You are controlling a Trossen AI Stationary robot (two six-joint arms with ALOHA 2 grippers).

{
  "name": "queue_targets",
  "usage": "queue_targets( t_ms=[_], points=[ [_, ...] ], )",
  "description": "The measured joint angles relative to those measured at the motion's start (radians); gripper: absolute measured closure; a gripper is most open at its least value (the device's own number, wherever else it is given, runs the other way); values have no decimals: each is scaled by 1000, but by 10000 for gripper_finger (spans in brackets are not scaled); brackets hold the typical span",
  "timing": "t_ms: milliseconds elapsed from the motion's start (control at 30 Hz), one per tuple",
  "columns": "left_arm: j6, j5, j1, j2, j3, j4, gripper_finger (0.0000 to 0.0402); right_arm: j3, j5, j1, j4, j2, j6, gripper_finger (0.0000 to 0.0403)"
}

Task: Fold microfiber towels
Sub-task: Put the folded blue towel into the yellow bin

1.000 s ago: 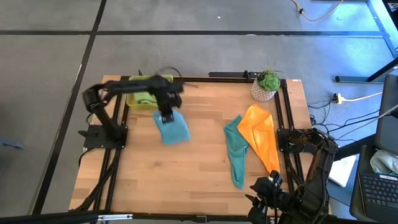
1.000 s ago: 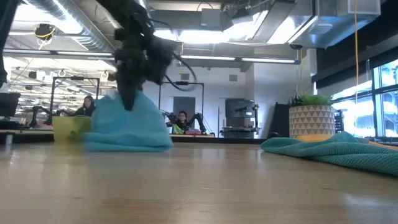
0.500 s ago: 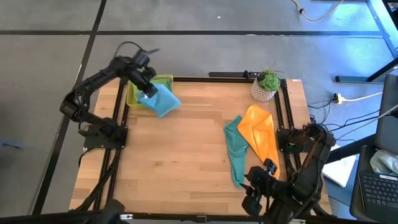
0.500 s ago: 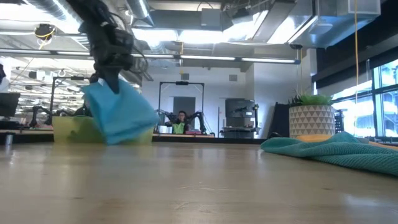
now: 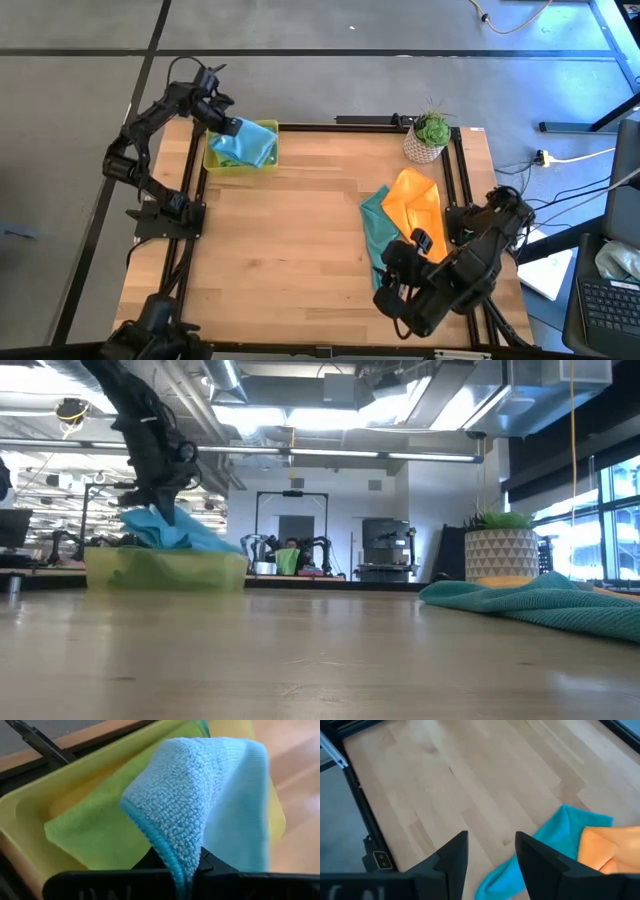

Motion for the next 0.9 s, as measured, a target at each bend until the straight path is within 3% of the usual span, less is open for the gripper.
queue_targets(
  t_ms=[267, 500, 733, 900],
  points=[
    [-144, -4, 1, 44, -4, 99, 401, 0, -10, -23, 1, 0, 6, 238],
    [-166, -5, 6, 44, -5, 56, 396, 0, -11, -25, 1, 0, 25, 238],
    [-151, -32, -10, 43, 1, 41, 339, 0, -4, -26, 1, 0, 24, 238],
    [-61, -35, -9, 43, 1, -5, 293, 0, -3, -26, 1, 0, 24, 238]
  ],
)
